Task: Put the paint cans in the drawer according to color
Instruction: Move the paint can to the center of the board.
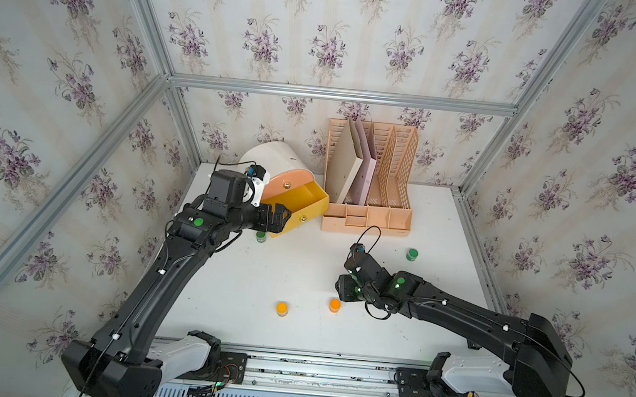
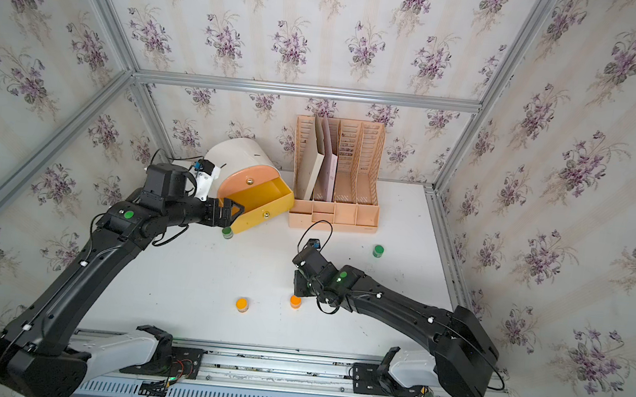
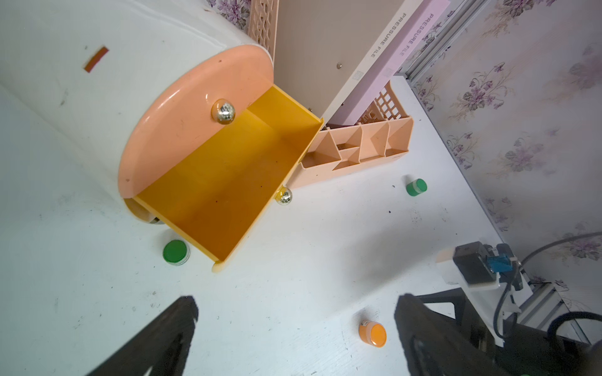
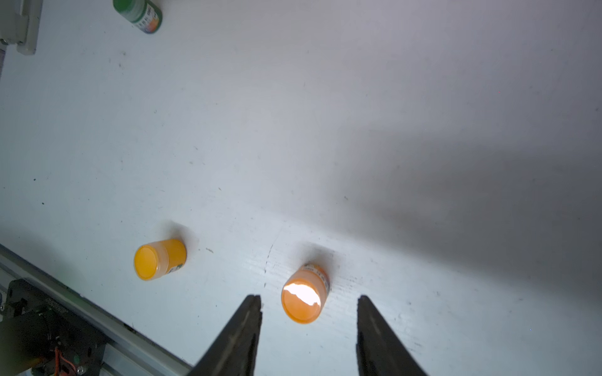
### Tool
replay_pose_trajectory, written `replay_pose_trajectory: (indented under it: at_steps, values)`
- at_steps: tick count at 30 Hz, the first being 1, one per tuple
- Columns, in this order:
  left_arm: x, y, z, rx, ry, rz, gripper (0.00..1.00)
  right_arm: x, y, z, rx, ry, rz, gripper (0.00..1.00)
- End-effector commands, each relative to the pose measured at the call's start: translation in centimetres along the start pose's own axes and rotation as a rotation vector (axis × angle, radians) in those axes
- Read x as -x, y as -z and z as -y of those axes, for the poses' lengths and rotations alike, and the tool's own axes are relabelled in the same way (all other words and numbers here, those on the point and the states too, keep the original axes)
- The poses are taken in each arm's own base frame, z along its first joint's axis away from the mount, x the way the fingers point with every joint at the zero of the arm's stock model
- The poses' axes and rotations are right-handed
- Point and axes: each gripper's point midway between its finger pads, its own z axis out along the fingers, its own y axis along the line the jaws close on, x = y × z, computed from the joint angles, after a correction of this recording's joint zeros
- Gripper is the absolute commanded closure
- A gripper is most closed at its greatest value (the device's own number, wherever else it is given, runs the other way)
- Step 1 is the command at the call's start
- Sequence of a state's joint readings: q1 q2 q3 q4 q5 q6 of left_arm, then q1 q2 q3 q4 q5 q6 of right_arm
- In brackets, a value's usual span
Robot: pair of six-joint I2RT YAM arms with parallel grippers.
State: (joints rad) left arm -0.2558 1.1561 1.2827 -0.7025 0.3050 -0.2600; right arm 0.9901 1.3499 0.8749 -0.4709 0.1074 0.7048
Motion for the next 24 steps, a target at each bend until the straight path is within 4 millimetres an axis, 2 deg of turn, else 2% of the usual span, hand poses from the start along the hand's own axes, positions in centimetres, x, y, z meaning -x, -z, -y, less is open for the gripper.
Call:
replay_pose_trajectory:
  at_steps: [1,6,15,24]
  values:
    - [-0.7,0.5,-1.2,0.069,-0.02,-0.007,0.01,-2.0,0.0,0.6,-0.057,-0.034,-0.074,0.48]
    - [-1.7,0.7,-1.6,0.086,-0.023,-0.029,0.01,-2.9,-0.6,-0.2,-0.076,-0.011,-0.11,0.46]
    - [-1.6,1.2,-1.3,0.075,-0.032,-0.025,0.01,-4.0,-2.2,-0.8,-0.078,-0.006,-0.148,0.45]
    - [-1.7,1.2,-1.3,0.074,-0.038,-0.03,0.01,-4.7,-4.1,-0.9,-0.098,0.007,-0.183,0.51]
